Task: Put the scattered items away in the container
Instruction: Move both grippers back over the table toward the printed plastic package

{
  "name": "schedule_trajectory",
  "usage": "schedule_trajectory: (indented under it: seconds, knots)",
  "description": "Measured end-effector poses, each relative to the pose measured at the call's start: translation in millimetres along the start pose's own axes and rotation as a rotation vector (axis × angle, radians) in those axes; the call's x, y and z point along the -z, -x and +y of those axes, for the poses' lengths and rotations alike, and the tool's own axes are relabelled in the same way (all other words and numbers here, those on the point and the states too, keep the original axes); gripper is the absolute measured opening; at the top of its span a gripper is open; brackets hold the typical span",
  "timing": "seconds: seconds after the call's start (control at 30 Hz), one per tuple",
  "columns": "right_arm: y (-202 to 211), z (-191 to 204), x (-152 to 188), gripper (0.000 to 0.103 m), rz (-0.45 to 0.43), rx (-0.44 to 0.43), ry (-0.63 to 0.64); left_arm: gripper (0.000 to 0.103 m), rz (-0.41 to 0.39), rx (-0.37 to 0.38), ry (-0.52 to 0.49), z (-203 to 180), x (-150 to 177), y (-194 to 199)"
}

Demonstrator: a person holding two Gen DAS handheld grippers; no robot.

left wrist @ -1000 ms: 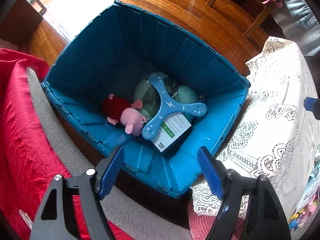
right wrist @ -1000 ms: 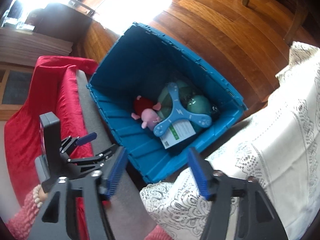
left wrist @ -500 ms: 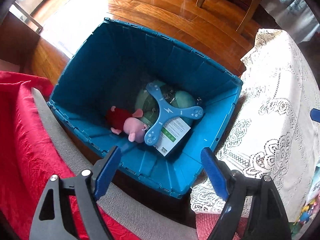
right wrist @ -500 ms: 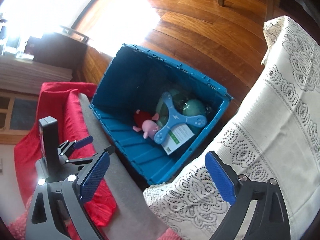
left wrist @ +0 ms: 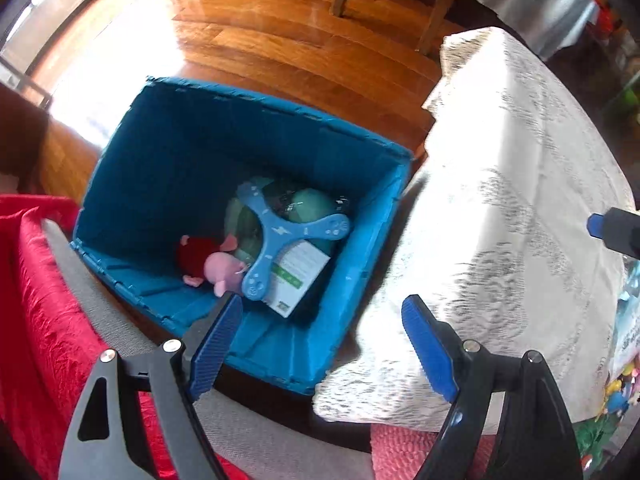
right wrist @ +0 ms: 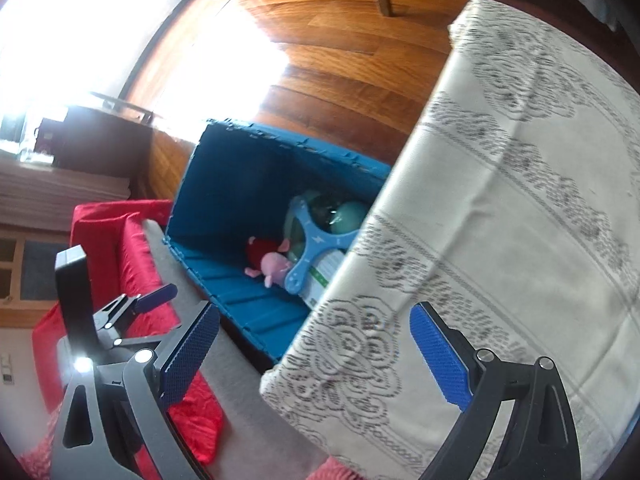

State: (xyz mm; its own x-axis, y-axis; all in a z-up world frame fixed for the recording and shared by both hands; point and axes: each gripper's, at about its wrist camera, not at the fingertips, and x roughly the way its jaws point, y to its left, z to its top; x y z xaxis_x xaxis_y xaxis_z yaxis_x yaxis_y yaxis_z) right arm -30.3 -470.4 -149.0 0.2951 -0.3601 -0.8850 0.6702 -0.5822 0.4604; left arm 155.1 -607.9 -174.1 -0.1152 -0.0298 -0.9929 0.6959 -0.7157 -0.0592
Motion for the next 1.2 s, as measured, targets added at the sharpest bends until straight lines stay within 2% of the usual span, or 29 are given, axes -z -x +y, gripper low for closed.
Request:
schedule_trajectory:
  seconds: [0.47,1.03,1.2]
  knots:
    - [89.0,-125.8,74.6,0.097,-0.126,0.195,-0.194,0.082,-0.029,0.038,-0.247,-168.6,-2.0,16.7]
    - [188.9,-278.7,185.9,0.097,-0.241,0.231,-0.495,0.082,-0.059,0.083,-0.505,-363.7,19.7,30.2]
    - [222.6,-320.2,224.8,0.097,-0.275,0.280,-0.551,0.082,-0.061,0.106,-0.590,-422.1,34.4,33.3]
